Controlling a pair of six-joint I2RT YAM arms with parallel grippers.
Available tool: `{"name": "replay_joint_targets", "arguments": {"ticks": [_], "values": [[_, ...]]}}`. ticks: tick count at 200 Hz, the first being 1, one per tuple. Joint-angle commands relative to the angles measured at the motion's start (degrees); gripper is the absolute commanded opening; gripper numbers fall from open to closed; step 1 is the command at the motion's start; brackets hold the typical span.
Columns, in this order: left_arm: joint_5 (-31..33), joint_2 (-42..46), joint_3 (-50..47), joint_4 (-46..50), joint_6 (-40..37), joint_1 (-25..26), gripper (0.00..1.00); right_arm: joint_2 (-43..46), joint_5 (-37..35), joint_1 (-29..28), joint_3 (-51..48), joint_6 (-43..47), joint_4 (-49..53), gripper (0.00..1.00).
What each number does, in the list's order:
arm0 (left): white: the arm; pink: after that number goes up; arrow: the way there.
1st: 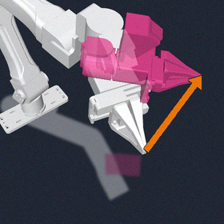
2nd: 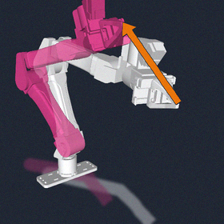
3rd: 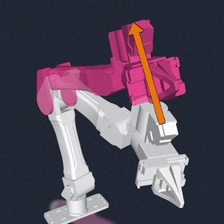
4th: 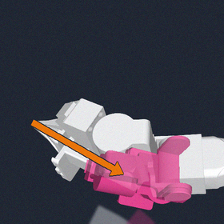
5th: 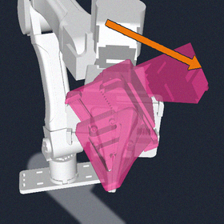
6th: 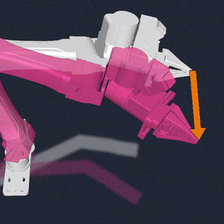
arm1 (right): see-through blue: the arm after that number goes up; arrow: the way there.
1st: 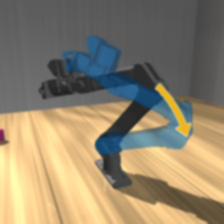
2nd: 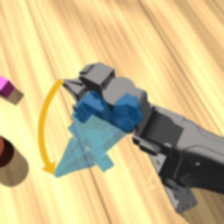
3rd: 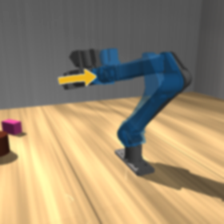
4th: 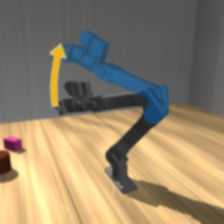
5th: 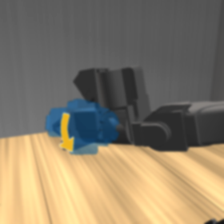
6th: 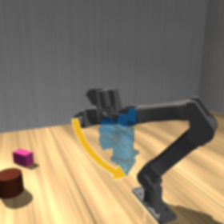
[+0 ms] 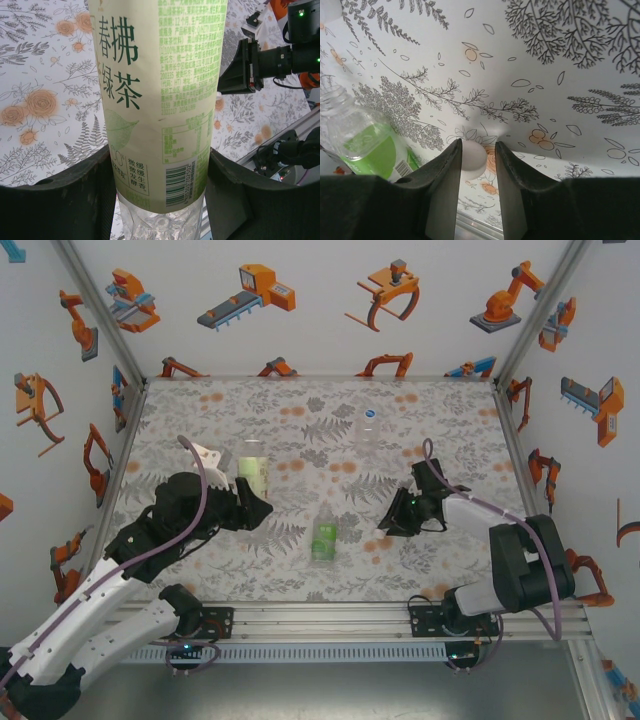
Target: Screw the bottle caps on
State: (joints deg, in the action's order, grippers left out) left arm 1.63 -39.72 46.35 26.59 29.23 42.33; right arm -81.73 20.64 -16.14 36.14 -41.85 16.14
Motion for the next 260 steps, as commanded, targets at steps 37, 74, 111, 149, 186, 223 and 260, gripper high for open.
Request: {"name": "replay_joint_targets", "arguments": {"ticks": [37,74,111,149,186,223,260], "values": [[-0.8,0.6,-0.27,-0.94,1.19,-0.36,0.0,0.14,-11.52,-7.38,1.6,3.9,8.95,0.36],[-0.41,1.23,-0.63,-0.48,1.61,-0.47,0.0,1.89,-15.02,-10.65,3.4,4.69,12.29,0.37],[-0.46,1.4,-0.9,-0.71,2.06,-0.49,0.0,2.11,-14.86,-11.63,4.72,5.98,14.61,0.4],[-0.48,1.33,-1.08,-0.97,2.32,-0.57,0.0,0.92,-13.22,-12.64,6.46,7.6,16.5,0.45],[-0.46,1.36,-1.15,-0.94,2.41,-0.58,0.0,-0.21,-12.39,-14.03,7.91,8.39,17.37,0.48],[-0.32,1.41,-1.52,-1.14,2.77,-0.64,0.0,-2.42,-12.12,-15.89,10.49,9.76,18.6,0.5],[-0.36,1.48,-1.52,-1.08,2.85,-0.68,0.0,-4.35,-13.82,-18.36,12.8,9.78,21.53,0.5]]}}
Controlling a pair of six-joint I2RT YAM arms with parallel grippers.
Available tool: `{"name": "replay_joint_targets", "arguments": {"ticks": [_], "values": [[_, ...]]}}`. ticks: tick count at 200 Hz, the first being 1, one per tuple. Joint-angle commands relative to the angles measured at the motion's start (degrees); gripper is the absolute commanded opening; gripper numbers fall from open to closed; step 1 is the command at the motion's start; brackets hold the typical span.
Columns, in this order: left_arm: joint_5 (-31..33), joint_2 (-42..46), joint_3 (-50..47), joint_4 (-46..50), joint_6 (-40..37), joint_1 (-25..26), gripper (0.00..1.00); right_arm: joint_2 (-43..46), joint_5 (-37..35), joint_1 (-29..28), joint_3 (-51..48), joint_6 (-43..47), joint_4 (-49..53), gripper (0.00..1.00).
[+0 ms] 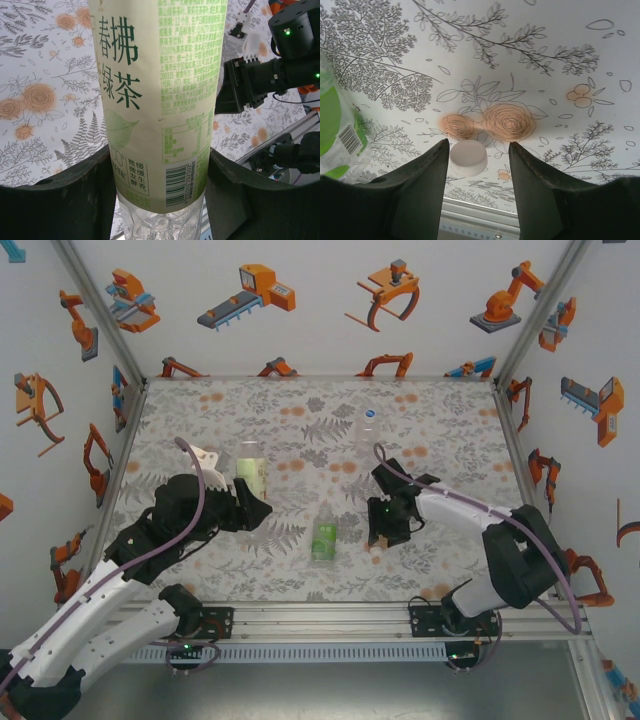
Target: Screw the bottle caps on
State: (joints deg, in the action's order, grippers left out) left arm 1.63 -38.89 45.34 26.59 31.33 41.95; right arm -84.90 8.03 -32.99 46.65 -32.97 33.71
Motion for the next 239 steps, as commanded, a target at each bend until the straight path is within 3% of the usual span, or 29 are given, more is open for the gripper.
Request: {"name": "replay_joint_targets", "arguments": {"ticks": [1,131,190,239], "values": [[-0.33,0.66,-0.52,-1.05,0.75,-0.35,0.0,-1.25,-1.28,-1.62,2.34,0.9,4.11,0.49],[-0.4,1.32,-1.48,-1.1,1.61,-0.62,0.0,-0.94,-6.62,-6.38,2.06,-2.94,9.71,0.46],[-0.36,1.36,-1.57,-1.41,1.55,-0.8,0.0,3.12,3.12,-6.56,-1.81,-10.75,3.21,0.46],[-0.73,1.08,-1.58,-1.62,1.56,-0.97,0.0,4.29,2.01,-6.56,-3.76,-13.36,1.27,0.46]]}}
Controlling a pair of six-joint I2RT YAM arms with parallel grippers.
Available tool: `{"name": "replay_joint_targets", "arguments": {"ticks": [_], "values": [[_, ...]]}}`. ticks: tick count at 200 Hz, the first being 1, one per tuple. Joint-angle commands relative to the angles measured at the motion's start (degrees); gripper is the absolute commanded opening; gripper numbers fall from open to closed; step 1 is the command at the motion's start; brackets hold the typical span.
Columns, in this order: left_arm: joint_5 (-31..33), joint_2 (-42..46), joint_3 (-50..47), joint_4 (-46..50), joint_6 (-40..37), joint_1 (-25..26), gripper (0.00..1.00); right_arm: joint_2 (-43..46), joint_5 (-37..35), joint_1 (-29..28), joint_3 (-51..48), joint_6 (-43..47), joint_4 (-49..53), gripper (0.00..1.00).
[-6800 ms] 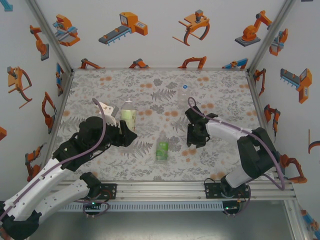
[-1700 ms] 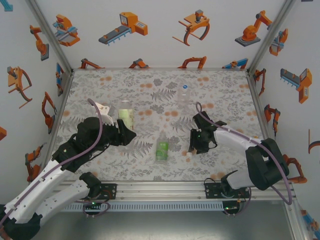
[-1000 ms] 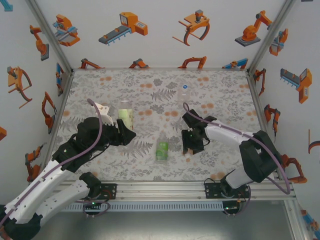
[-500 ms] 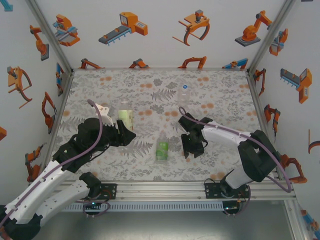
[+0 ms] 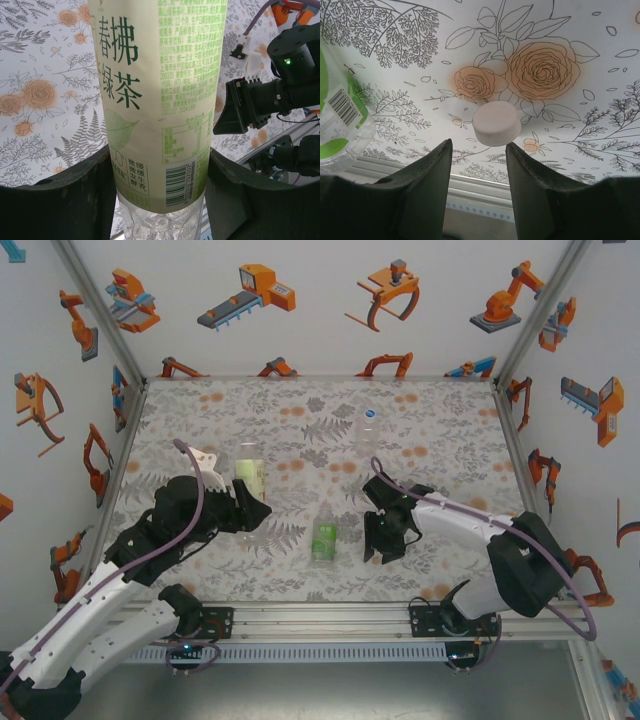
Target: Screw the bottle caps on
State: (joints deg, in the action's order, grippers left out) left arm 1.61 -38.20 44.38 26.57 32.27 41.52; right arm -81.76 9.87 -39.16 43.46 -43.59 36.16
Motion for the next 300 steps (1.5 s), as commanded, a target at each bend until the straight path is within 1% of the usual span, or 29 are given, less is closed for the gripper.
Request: {"name": "replay_joint_targets", "arguments": {"ticks": [1,65,118,196,300], "values": [[-0.67,0.35,-0.61,-1.6,0.61,-0.5,0.0,1.15,0.16,-0.39,-0.57,-2.73,-1.31,0.46],[-0.76,0.64,-0.17,-1.16,0.51,-0.77,0.0,-0.46,-2.12,-0.39,0.3,-4.0,-3.94,0.45],[-0.68,0.78,0.18,-0.81,0.5,-0.98,0.0,-2.47,-3.86,-0.39,1.7,-2.9,-4.06,0.44],[-0.65,1.02,0.09,-0.46,0.68,-1.19,0.0,-3.42,-7.12,-0.39,8.0,0.77,0.97,0.43],[-0.3,2.06,-0.17,0.4,0.65,-1.48,0.0,-8.66,-9.93,-0.39,12.01,2.85,1.45,0.44]]}}
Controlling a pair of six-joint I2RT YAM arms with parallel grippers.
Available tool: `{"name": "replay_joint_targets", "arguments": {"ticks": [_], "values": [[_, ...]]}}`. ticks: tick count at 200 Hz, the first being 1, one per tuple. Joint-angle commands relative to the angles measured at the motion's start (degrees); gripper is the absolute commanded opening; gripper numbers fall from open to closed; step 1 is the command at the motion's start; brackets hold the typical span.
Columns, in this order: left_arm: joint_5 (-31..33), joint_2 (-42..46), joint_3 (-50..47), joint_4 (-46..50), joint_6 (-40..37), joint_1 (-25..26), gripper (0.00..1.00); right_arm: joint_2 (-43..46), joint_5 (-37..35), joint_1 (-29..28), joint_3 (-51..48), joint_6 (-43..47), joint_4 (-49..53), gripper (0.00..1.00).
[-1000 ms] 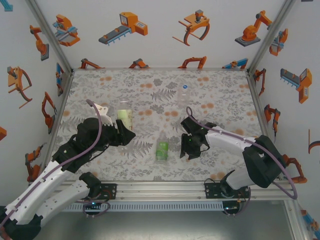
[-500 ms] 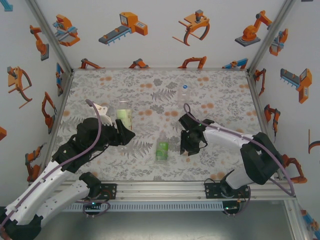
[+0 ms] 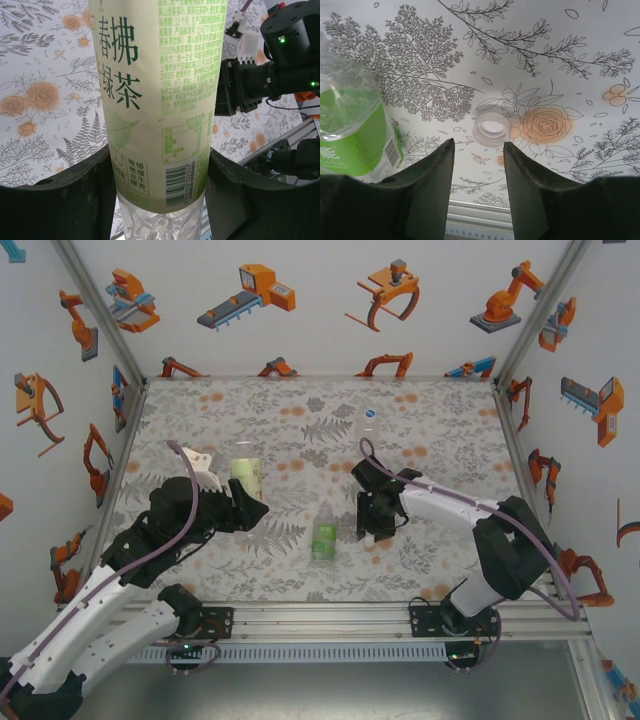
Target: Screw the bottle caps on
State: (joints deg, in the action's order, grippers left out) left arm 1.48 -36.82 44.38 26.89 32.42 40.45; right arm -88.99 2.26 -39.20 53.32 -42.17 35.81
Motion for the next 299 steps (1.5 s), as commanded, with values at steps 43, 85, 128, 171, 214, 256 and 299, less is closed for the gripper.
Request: {"name": "replay_joint_targets", "arguments": {"ticks": [43,85,128,171,214,256,299], "values": [[-0.31,0.65,-0.26,0.09,0.51,-0.57,0.0,-2.67,-2.26,-0.35,2.4,1.74,1.31,0.44],[-0.38,0.56,-0.29,0.09,0.6,-0.77,0.0,-3.37,-2.17,-0.34,1.75,1.75,1.19,0.45],[-0.52,0.38,-0.35,-0.09,0.66,-1.03,0.0,-3.78,-1.93,-0.34,0.67,1.66,0.49,0.44],[-0.89,0.06,-0.35,-0.31,0.71,-1.1,0.0,-3.83,-2.09,-0.34,-0.26,1.65,0.22,0.44],[-1.05,0.06,-0.31,-0.43,0.88,-1.28,0.0,-4.24,-1.77,-0.35,-1.17,1.37,-0.56,0.39],[-1.15,0.11,-0.44,-0.35,1.06,-1.34,0.0,-3.69,1.16,0.71,-3.05,0.6,-3.42,0.25],[-1.17,0.2,-0.09,-0.01,0.97,-1.58,0.0,0.87,16.6,8.63,-12.31,-0.15,-19.79,0.18]]}}
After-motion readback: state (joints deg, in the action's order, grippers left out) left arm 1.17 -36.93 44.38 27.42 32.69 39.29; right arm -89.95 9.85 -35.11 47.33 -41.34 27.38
